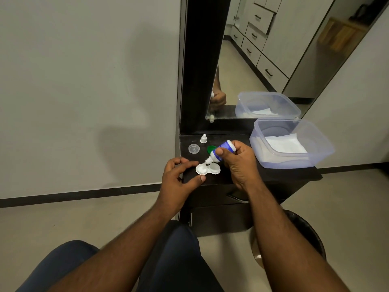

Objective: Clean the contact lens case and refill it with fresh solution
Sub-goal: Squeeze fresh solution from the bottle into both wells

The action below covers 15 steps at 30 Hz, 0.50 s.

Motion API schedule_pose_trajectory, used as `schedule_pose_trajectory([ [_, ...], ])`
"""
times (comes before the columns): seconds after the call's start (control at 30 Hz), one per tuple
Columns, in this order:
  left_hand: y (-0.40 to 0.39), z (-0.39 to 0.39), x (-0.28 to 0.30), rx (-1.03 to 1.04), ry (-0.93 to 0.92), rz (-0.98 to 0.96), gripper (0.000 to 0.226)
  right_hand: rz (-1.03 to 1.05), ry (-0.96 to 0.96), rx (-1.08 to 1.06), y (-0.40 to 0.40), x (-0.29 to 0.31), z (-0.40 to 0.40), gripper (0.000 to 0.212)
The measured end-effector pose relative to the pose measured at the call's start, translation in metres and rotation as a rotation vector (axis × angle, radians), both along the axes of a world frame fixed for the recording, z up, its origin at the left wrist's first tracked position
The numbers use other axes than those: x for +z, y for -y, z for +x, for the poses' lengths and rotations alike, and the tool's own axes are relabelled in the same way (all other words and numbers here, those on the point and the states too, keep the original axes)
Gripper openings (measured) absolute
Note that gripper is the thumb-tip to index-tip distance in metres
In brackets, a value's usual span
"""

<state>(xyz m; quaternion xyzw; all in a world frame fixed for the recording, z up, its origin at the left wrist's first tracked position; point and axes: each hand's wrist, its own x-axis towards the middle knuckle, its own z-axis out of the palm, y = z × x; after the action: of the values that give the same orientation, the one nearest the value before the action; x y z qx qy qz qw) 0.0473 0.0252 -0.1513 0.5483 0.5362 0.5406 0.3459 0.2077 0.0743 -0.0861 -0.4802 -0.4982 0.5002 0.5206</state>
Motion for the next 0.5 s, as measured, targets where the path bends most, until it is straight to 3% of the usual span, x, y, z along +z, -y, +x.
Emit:
schedule_pose_trajectory([
  [0.23, 0.0007, 0.0003, 0.0014, 0.008, -0.003, -0.006, 0.035, -0.036, -0.165, -0.065, -0.0026, -0.0047, 0.0054, 0.029],
  [0.5, 0.0019, 0.0018, 0.0017, 0.022, 0.001, 0.002, 0.036, -0.036, -0.106, -0.051, -0.0017, -0.0044, 0.0033, 0.033],
])
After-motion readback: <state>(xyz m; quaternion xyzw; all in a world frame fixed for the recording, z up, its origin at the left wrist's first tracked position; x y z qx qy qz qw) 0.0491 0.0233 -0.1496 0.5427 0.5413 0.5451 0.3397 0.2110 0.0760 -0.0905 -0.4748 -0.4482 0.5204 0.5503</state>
